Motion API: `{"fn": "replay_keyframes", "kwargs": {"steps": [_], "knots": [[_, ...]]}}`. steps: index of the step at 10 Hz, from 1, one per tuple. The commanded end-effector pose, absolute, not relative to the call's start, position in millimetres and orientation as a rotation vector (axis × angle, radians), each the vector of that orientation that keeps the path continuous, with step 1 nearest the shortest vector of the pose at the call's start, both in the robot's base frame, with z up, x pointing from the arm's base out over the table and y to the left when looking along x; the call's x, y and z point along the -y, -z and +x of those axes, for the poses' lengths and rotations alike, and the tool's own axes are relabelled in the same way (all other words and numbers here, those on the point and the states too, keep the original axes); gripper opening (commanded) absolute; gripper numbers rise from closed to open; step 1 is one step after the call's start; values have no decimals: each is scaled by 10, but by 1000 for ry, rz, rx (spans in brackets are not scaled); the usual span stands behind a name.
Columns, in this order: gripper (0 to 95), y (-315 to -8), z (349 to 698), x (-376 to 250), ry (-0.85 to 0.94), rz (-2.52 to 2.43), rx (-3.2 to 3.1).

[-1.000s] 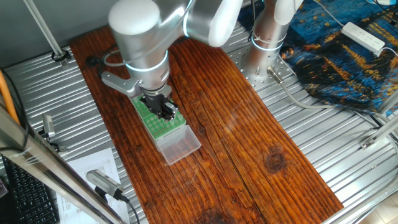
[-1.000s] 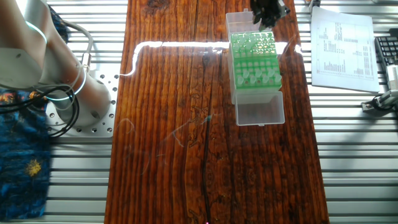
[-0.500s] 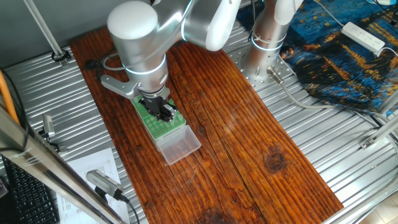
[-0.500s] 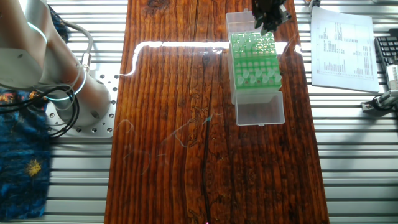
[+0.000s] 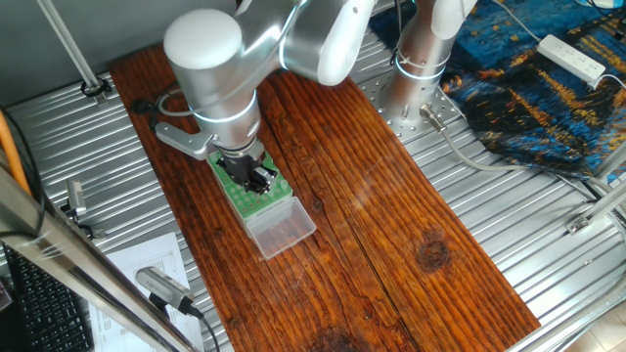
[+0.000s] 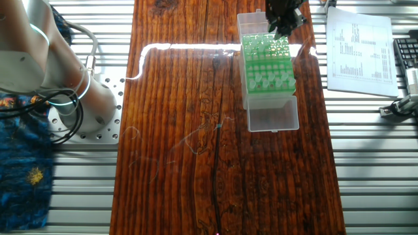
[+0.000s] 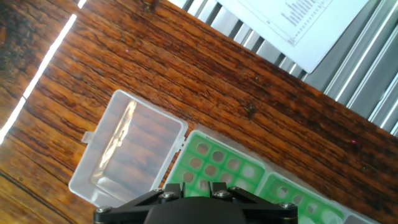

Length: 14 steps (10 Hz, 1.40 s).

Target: Transfer all large pipette tips from one holder to another

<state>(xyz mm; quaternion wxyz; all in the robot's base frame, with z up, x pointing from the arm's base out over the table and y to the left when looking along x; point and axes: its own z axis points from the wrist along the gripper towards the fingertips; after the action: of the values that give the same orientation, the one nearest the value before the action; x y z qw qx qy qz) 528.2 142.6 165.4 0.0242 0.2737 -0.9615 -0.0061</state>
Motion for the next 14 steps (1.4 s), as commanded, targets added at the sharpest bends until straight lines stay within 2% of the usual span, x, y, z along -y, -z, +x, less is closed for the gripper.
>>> {"fn": "replay_keyframes", "kwargs": {"steps": [1,14], "knots": [[190,-1619,5281,-1416,20,838,2976],[190,-1570,5219,-1438,24,824,2983]]}}
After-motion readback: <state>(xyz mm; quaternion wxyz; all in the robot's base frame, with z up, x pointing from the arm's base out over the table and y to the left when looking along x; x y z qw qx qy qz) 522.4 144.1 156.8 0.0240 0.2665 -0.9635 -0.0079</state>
